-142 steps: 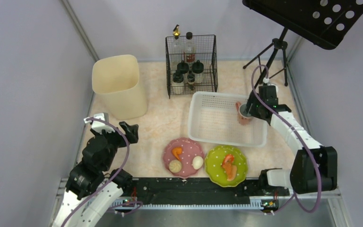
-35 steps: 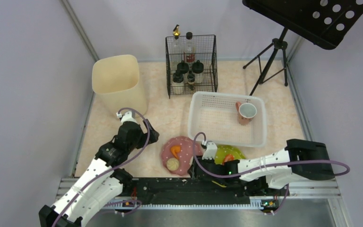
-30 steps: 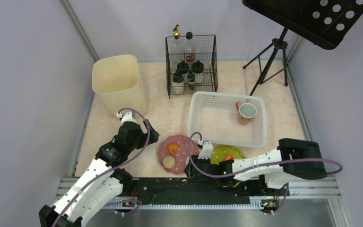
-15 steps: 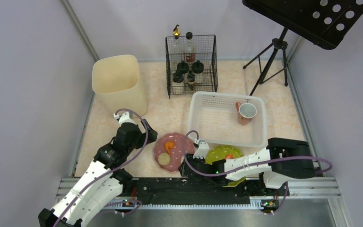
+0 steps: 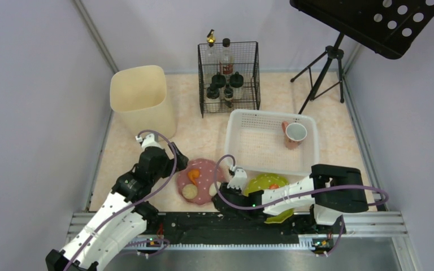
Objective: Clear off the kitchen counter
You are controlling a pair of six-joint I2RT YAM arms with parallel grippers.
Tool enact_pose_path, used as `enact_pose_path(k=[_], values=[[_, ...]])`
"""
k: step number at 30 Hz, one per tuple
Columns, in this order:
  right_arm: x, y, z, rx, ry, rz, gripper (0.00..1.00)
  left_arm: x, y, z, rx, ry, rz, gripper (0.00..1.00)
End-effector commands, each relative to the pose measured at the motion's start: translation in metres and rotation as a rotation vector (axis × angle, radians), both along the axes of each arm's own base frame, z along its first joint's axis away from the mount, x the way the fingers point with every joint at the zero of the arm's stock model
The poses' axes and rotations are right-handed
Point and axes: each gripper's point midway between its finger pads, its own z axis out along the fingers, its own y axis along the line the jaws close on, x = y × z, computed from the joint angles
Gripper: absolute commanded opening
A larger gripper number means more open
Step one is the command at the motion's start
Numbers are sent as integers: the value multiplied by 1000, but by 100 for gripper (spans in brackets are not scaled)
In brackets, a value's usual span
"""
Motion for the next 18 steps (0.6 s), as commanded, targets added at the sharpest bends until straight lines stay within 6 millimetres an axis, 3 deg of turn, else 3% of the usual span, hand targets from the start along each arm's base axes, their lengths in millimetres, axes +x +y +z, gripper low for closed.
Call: enact_pose_path(k=[1, 9, 18], values=[[-15, -21, -36, -174, 31, 84, 19, 3, 0, 5, -16, -29, 10, 99], [-13, -19, -31, -178, 4, 114, 13, 3, 1, 4, -15, -22, 14, 99], [21, -39, -23, -203, -38, 83, 0, 3, 8, -13, 36, 51, 56, 99]])
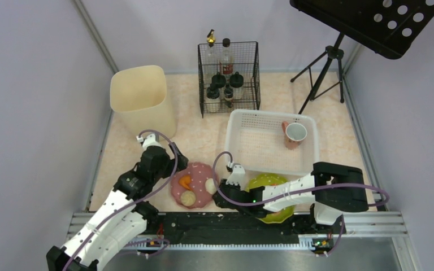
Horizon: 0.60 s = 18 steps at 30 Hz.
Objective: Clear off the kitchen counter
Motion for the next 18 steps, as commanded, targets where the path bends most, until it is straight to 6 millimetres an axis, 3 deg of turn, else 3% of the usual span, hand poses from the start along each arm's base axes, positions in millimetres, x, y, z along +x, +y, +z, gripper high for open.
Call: enact_pose_path(k=[1, 7, 12, 18], values=[[13, -44, -27, -197, -26, 43, 0, 3, 8, -10, 34, 38, 53, 98], [19, -51, -32, -223, -30, 64, 0, -5, 6, -23, 55, 140, 46, 97], [30, -66, -39, -223, -20, 56, 0, -16, -8, -41, -13, 215, 16, 93], [41, -76, -40, -233, -30, 74, 0, -22, -9, -49, -47, 230, 31, 87]])
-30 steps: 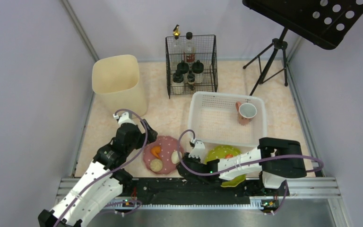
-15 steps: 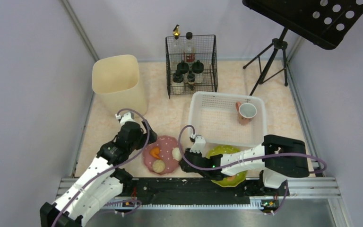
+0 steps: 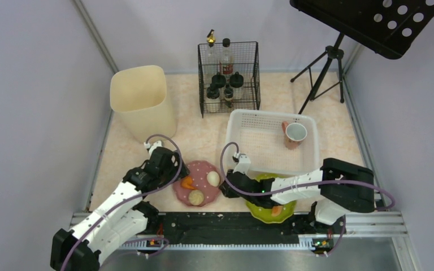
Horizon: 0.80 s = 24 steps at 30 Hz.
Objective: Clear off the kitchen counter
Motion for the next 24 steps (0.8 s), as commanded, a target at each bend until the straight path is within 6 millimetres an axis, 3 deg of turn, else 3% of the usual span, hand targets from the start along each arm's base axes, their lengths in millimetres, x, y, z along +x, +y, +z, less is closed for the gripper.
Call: enact_pose_path(k=[1, 14, 24], values=[[3, -52, -40, -225, -2, 36, 0, 1, -5, 0, -54, -11, 26, 86], [15, -60, -37, -193, -17, 69, 0, -15, 10, -18, -55, 55, 157, 69], [13, -64, -33, -166, -31, 86, 0, -23, 20, -26, -38, 85, 231, 49]])
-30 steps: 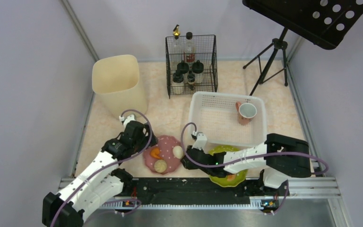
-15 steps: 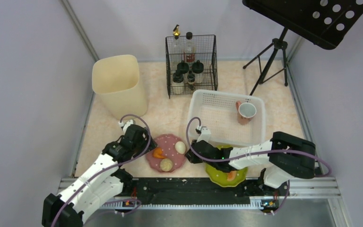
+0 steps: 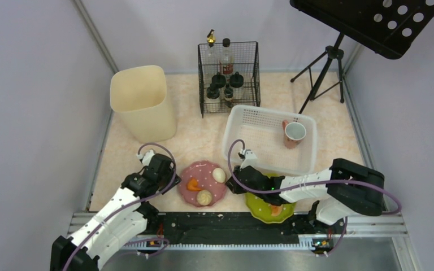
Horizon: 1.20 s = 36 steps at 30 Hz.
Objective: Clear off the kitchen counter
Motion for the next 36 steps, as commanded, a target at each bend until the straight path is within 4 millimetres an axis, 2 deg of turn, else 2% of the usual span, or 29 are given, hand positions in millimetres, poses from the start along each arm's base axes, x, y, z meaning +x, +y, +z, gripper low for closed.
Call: enact_pose_path(k=[1, 11, 15, 19, 24, 26, 28, 36], values=[[-6, -40, -35, -176, 18, 10, 0, 0, 3, -6, -7, 7, 46, 48], [-13, -33, -36, -151, 37, 66, 0, -4, -18, -23, -101, 27, -16, 46], [-16, -30, -35, -145, 49, 81, 0, -6, -20, -25, -115, 23, -27, 40], [-17, -26, -34, -143, 58, 92, 9, -7, -21, -26, -122, 23, -39, 39], [-18, -23, -39, -165, 79, 103, 15, -8, -23, -27, -126, 25, -56, 36], [-20, -25, -44, -183, 93, 101, 10, -8, -23, -27, -127, 23, -60, 36], [-22, -30, -51, -196, 110, 86, 0, -9, -23, -27, -129, 23, -63, 36], [-31, -50, -76, -240, 171, 44, 0, -11, -24, -27, -134, 26, -75, 42]])
